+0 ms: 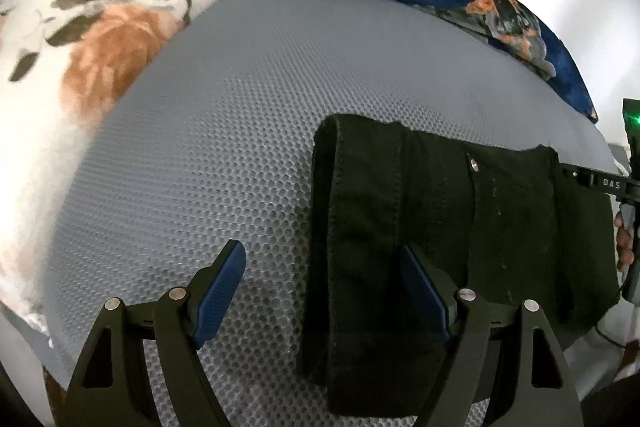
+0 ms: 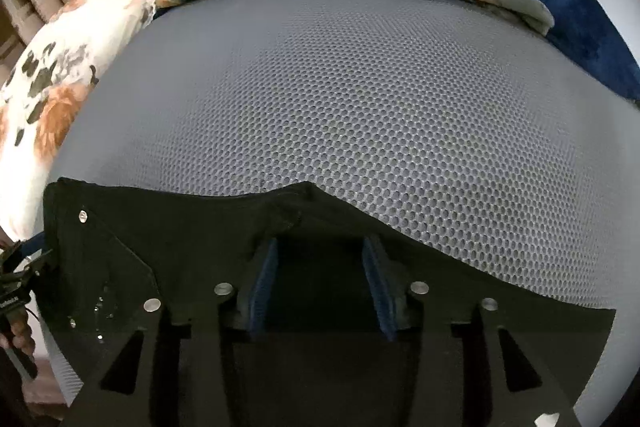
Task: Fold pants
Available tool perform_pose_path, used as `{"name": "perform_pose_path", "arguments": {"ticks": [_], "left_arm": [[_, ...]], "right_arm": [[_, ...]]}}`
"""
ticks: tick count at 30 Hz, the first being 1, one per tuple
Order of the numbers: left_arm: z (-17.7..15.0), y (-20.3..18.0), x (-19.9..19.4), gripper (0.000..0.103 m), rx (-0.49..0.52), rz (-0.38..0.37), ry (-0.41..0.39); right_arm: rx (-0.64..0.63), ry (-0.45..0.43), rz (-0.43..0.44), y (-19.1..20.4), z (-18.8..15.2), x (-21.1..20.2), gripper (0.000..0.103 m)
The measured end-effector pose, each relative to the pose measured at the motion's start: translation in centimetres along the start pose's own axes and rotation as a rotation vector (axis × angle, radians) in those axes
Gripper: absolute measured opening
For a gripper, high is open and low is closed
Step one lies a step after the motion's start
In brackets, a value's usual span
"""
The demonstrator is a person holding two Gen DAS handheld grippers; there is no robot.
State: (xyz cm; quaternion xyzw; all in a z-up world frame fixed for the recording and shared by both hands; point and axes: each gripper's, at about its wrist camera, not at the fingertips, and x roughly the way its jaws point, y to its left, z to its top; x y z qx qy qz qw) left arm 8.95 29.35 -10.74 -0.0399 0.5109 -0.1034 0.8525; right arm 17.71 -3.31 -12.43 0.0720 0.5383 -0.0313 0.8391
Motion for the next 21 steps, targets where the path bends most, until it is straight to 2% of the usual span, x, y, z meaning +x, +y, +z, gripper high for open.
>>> {"name": "perform_pose_path", "arguments": {"ticks": [7, 10, 13, 17, 19, 21], "left_arm": [[0.4, 1.5, 1.6, 0.081, -0.064, -0.120, 0.048], [0.6, 1.6, 1.6, 0.081, -0.047, -0.142, 0.042], [0.8, 1.2, 1.8, 0.081, -0.022, -0.156, 0.039], [1.3, 0.7, 2.2, 0.080, -0.002, -0.213, 0.028], [1.3, 0.5, 2.4, 0.074, -0.002, -0.265, 0.017], [1.2, 0.4, 2.4, 0.073, -0.007, -0.290, 0.015]], "right_arm": [[-0.015, 0.007, -0.004, 0.0, 0.2, 0.0, 0.046], [-0.018, 0.008, -0.006, 0.1, 0.2, -0.2, 0.047], [-0.021, 0.002, -0.011, 0.1, 0.4, -0.3, 0.052], [-0.002, -0.048, -0.034, -0.2, 0.3, -1.4, 0.057], [0.028, -0.085, -0.032, -0.7, 0.2, -2.4, 0.060], [0.048, -0.099, -0.019, -1.1, 0.1, -3.1, 0.063]]}}
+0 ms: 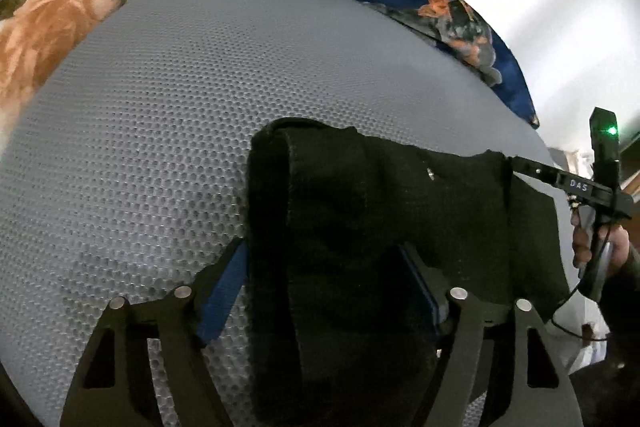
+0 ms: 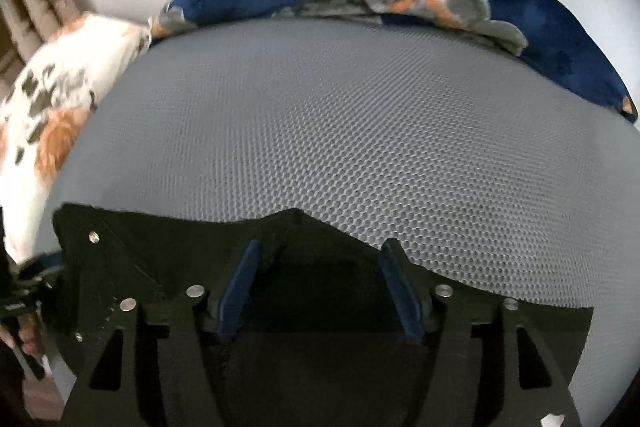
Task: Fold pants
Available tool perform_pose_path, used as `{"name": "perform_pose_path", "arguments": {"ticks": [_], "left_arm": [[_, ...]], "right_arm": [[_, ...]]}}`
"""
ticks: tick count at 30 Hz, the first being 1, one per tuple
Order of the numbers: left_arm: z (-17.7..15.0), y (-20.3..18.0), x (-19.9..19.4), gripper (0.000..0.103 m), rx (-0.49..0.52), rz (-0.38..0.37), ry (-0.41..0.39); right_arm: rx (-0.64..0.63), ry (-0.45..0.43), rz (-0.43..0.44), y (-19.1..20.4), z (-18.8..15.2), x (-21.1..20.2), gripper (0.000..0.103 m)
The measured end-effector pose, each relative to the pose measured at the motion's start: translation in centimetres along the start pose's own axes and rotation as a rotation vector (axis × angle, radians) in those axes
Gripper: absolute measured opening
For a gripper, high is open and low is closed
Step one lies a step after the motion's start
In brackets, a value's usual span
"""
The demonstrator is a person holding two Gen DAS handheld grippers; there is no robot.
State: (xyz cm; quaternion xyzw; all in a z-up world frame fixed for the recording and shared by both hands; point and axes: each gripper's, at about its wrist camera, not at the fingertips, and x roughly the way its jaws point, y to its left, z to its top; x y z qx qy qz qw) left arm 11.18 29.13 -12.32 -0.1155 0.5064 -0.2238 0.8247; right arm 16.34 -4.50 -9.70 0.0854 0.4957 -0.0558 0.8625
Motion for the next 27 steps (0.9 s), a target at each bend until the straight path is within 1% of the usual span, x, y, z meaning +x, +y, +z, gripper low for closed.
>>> {"name": "perform_pose_path", "arguments": {"ticks": [2, 3, 4, 5, 6, 8, 10, 12, 14, 16, 17, 19, 20, 22, 27], "left_arm": [[0.1, 0.2, 0.1, 0.069, -0.019, -0.039, 0.007], [0.2, 0.4, 0.1, 0.068, -0.035, -0.072, 0.016], [0.2, 0.5, 0.2, 0.063, -0.048, -0.123, 0.033], [0.2, 0.4, 0.4, 0.062, -0.056, -0.156, 0.049], [0.3, 0.0, 0.5, 0.062, -0.051, -0.156, 0.054], [0.4, -0.7, 0.9, 0.062, -0.019, -0.128, 0.059], [0.9, -1.0, 1.3, 0.062, -0.026, -0.126, 0.059], [1.4, -1.3, 1.8, 0.062, -0.057, -0.127, 0.053], [1.7, -1.8, 2.1, 0.062, -0.063, -0.111, 0.047], [1.6, -2.8, 2.2, 0.051, -0.042, -0.068, 0.039], [1.8, -3.4, 2.5, 0.049, -0.041, -0.059, 0.035], [2.0, -4.0, 2.5, 0.037, -0.059, -0.041, 0.032], [2.1, -4.2, 2.2, 0.035, -0.073, -0.038, 0.029], [2.1, -4.1, 1.3, 0.030, -0.108, -0.057, 0.026], [2.4, -6.2, -0.6, 0.026, -0.141, -0.064, 0.007]], "right_arm": [[0.013, -0.011, 0.007, -0.4, -0.1, -0.7, 0.063], [0.015, -0.013, 0.006, -0.5, -0.1, -0.9, 0.063], [0.018, -0.014, 0.004, -0.7, -0.2, -1.2, 0.063], [0.021, -0.015, 0.005, -0.8, -0.3, -1.3, 0.063], [0.026, -0.016, 0.009, -0.9, -0.4, -1.5, 0.063], [0.030, -0.018, 0.008, -1.0, -0.5, -1.8, 0.063], [0.036, -0.020, 0.014, -1.1, -0.7, -1.9, 0.063], [0.044, -0.019, 0.015, -1.1, -0.9, -2.0, 0.063], [0.054, -0.020, 0.020, -1.2, -1.0, -2.2, 0.063], [0.063, -0.029, 0.025, -1.3, -1.1, -2.6, 0.063], [0.063, -0.032, 0.026, -1.5, -1.2, -2.8, 0.063], [0.067, -0.045, 0.028, -1.7, -1.3, -3.4, 0.063], [0.071, -0.050, 0.029, -1.9, -1.4, -3.6, 0.063], [0.082, -0.059, 0.033, -2.5, -1.6, -4.3, 0.063], [0.108, -0.079, 0.035, -4.4, -2.2, -6.0, 0.063]]}}
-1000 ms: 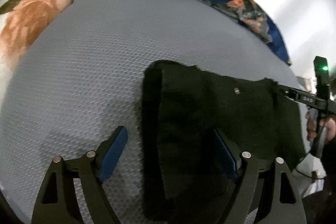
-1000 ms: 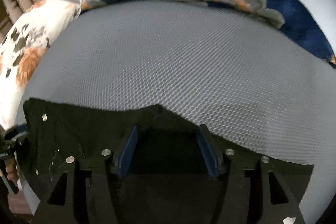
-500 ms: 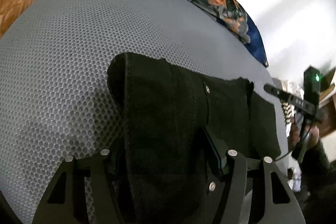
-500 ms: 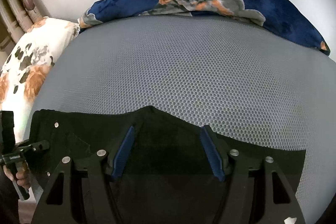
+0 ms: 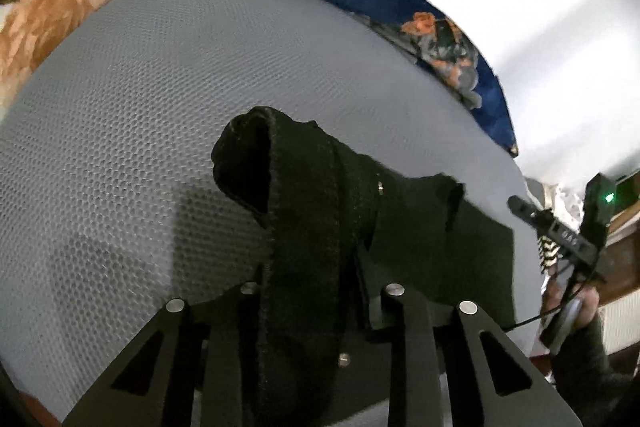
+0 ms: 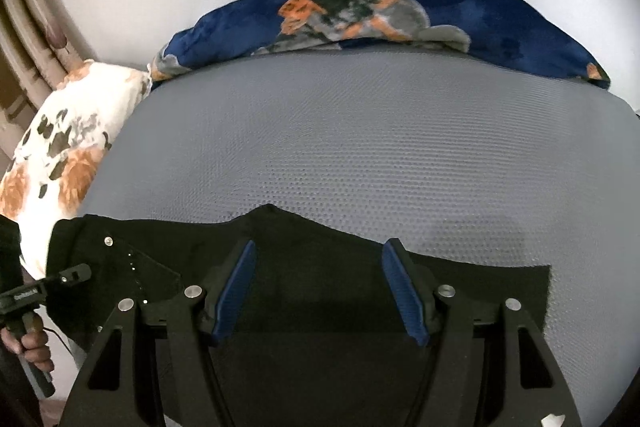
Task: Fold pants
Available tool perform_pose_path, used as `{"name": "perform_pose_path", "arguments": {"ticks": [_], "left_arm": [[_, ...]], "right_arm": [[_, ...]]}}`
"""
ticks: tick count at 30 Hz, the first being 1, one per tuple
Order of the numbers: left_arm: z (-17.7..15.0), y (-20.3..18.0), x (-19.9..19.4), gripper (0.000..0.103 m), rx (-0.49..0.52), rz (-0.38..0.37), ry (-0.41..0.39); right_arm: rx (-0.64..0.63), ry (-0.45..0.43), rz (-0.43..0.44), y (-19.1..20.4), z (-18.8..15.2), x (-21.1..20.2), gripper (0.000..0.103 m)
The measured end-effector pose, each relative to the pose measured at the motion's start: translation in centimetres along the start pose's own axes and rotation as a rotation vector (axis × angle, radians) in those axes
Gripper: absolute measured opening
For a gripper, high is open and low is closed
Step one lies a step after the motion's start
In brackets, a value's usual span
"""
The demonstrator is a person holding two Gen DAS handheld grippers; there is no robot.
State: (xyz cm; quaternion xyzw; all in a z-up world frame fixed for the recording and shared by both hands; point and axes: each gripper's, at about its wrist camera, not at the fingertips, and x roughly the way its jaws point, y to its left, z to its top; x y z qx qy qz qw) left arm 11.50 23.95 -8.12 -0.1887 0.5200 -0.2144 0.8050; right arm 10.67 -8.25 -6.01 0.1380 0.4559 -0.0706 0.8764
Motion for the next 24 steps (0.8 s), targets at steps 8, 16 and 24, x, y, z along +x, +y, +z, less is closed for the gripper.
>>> {"name": "perform_pose_path", "arguments": {"ticks": [8, 16, 24], "left_arm": [[-0.2, -6.9, -2.2, 0.024, -0.012, -0.022, -0.028], [-0.9, -16.3, 1.0, 0.022, 0.077, -0.048, 0.012], [-4.2, -24.0, 9.3, 0.015, 0.233, -0.030, 0.115]], "right_arm": [[0.069, -0.059, 0.005, -5.1, -1.1, -4.7, 0.064], [0.180, -0.086, 0.009, -11.2, -3.8, -7.6, 0.065], [0.291, -0.083, 0.017, -15.8, -6.6, -8.7, 0.065]]}}
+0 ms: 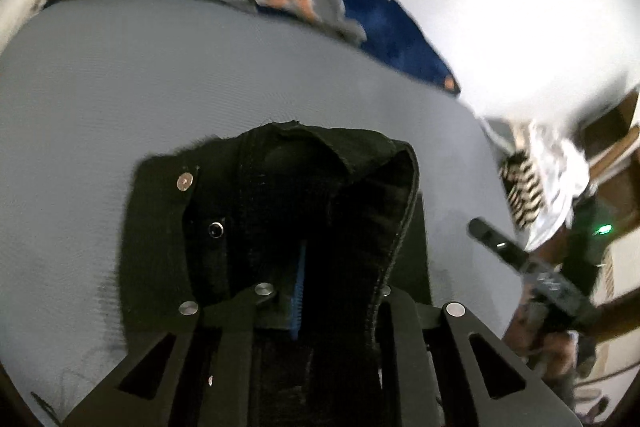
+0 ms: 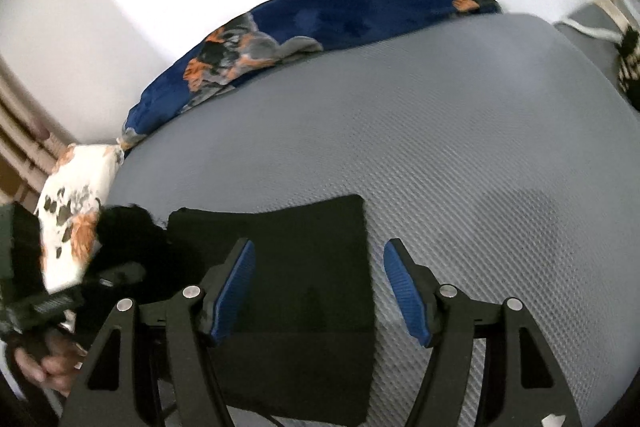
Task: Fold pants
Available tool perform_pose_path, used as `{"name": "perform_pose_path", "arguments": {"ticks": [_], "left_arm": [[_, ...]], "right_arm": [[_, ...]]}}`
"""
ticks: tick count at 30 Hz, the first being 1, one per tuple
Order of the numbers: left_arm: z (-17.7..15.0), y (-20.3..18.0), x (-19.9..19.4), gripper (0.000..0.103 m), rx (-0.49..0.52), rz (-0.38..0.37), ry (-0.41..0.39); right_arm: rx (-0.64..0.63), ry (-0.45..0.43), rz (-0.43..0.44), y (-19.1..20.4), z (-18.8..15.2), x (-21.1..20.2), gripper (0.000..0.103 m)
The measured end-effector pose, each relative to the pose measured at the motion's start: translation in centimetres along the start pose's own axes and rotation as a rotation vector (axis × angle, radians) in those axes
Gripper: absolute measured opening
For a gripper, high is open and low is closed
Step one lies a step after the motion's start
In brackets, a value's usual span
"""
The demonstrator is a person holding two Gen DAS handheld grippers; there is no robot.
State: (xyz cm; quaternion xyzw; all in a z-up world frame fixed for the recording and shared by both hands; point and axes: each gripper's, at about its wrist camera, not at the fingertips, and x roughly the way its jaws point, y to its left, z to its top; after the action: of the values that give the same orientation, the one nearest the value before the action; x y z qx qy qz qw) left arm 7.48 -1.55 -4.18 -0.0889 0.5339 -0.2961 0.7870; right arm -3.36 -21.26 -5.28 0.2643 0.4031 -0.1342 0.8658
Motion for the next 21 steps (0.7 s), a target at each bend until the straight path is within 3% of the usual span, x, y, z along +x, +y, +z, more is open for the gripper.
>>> {"name": "perform_pose_path", "arguments": {"ticks": [4, 8, 13, 14, 16, 19, 21], "left_arm": [[-1.6, -1.7, 3.9, 0.014, 0.074, 0.073, 0.063], [-2.5, -2.9, 5.7, 0.017, 0.135, 0.143, 0.070], [-3.5, -4.7, 6.1, 0.036, 0.251, 0.196, 0.058], [-3.7, -5.0, 6.0, 0.041, 0.274, 0.193, 0.054], [-4.0, -5.0, 4.8, 0.061, 0.273, 0.094, 0.061], [-4.2, -4.6, 2.2, 0.071, 0.270, 0.009, 0.017], [-4.2, -3.8, 0.3, 0.072, 0.270, 0.008, -0.034]], "right_arm": [[0.015, 0.006, -0.002, -1.4, -0.6, -0.3, 0.065], [0.010, 0.029, -0.003, -1.9, -1.0, 0.3, 0.065], [-0.008, 0.052, 0.013, -1.8, -0.9, 1.0, 0.065], [-0.015, 0.056, 0.016, -1.7, -0.9, 1.1, 0.065], [-0.035, 0.071, 0.018, -1.4, -0.9, 1.5, 0.065], [-0.052, 0.096, 0.058, -0.9, -0.9, 2.0, 0.065], [-0.058, 0.151, 0.155, -0.6, -1.0, 2.7, 0.065]]}}
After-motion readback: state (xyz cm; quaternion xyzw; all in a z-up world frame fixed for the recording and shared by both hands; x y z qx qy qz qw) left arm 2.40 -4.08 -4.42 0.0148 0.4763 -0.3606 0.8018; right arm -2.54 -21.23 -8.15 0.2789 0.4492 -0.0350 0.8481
